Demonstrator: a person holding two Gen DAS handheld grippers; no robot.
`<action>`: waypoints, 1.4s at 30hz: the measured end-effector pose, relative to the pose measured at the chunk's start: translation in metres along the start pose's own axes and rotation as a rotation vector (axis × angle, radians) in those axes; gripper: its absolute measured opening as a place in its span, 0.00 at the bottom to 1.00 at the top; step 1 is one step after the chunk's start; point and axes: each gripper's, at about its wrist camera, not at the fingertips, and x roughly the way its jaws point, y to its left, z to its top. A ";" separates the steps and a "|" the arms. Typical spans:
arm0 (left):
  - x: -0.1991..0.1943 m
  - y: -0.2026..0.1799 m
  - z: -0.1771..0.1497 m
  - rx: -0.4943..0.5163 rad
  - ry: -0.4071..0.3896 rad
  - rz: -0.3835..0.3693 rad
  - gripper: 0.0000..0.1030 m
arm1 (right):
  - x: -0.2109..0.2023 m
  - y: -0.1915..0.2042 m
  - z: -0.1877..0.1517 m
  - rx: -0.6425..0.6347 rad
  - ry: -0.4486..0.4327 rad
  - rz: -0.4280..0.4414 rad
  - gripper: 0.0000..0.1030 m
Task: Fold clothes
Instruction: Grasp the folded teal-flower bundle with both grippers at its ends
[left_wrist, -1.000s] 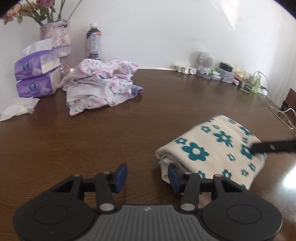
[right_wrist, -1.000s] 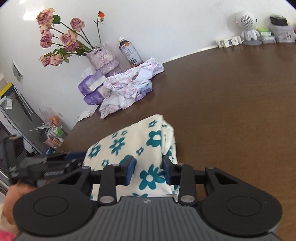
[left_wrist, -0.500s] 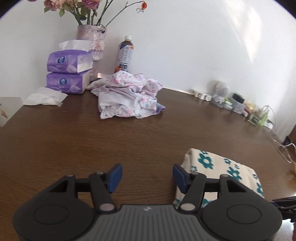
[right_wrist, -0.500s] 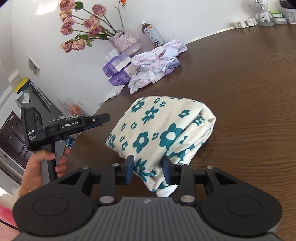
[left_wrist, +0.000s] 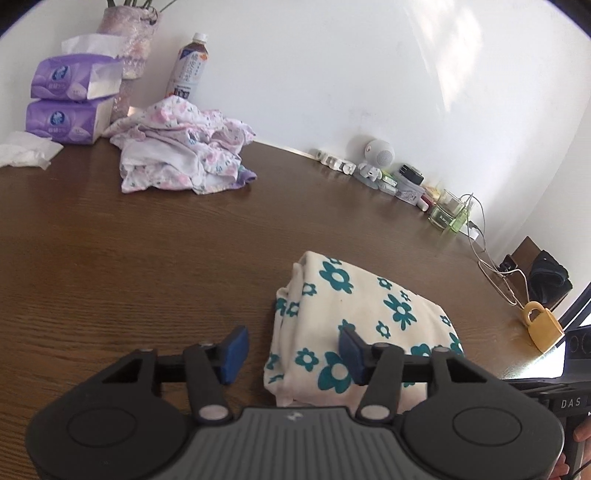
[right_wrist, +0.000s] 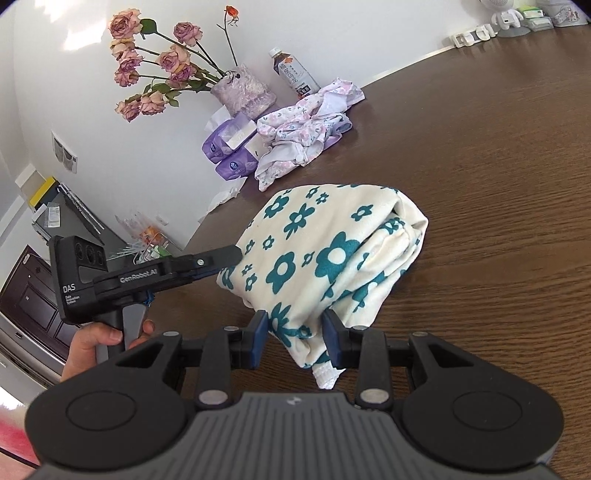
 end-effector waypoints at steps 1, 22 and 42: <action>0.001 0.002 0.000 -0.014 0.006 -0.012 0.44 | -0.001 0.000 0.000 0.000 -0.005 -0.001 0.32; 0.010 0.012 0.013 -0.115 0.015 -0.144 0.46 | 0.008 -0.051 0.027 0.231 -0.117 0.024 0.37; 0.007 0.025 0.001 -0.193 0.067 -0.237 0.23 | -0.001 -0.034 0.002 0.243 -0.042 0.041 0.41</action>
